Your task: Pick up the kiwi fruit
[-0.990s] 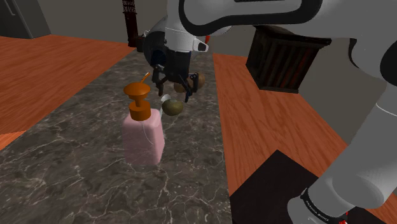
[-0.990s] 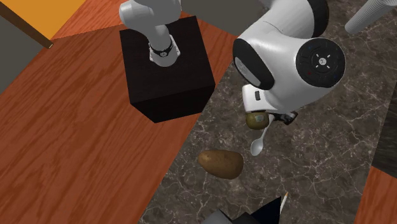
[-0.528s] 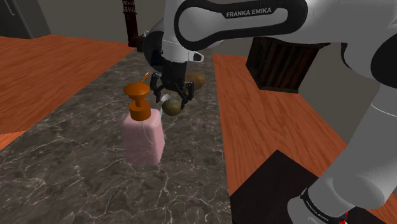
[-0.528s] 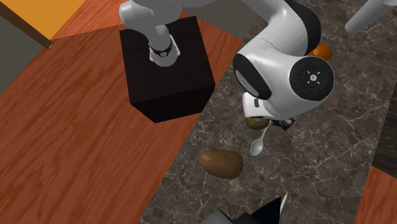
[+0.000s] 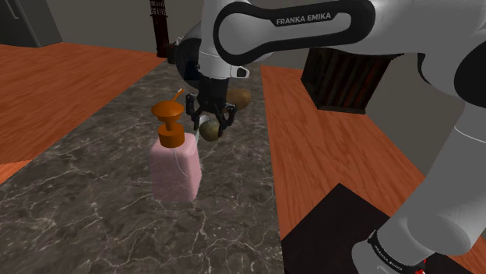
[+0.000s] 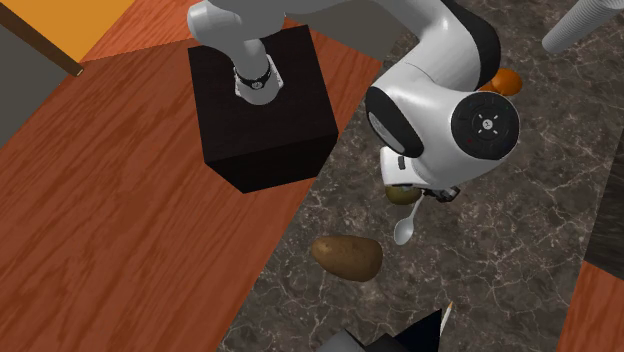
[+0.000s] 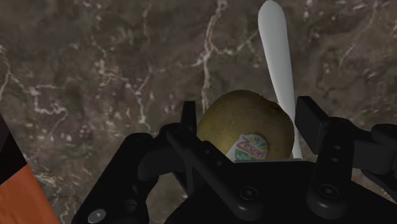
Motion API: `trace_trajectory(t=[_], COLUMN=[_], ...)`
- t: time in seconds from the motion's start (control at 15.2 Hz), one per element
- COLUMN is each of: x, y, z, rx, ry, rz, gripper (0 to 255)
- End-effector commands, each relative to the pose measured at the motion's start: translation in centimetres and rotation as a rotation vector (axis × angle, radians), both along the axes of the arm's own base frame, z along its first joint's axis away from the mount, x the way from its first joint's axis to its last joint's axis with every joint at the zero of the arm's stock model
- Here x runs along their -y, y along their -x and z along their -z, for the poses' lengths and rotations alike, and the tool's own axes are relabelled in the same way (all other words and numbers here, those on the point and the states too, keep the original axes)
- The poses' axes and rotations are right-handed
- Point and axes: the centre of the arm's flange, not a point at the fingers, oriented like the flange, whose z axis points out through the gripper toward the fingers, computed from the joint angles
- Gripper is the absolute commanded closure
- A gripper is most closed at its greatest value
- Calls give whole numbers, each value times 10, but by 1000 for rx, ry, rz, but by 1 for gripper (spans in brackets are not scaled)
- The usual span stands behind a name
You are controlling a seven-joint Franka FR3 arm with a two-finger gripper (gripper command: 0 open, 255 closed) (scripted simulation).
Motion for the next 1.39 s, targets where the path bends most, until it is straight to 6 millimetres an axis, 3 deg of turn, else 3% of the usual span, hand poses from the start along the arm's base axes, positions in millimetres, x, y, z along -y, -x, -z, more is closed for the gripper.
trace_trajectory(t=[0.0,0.2,1.19,1.32], x=[1,0,0,0], y=[0,-1,-1,-1], z=[1,2,-77,-78], rx=[-2,-2,-2,-2], ry=[1,1,1,1], rz=[1,1,1,1], gripper=[255,255,255,255])
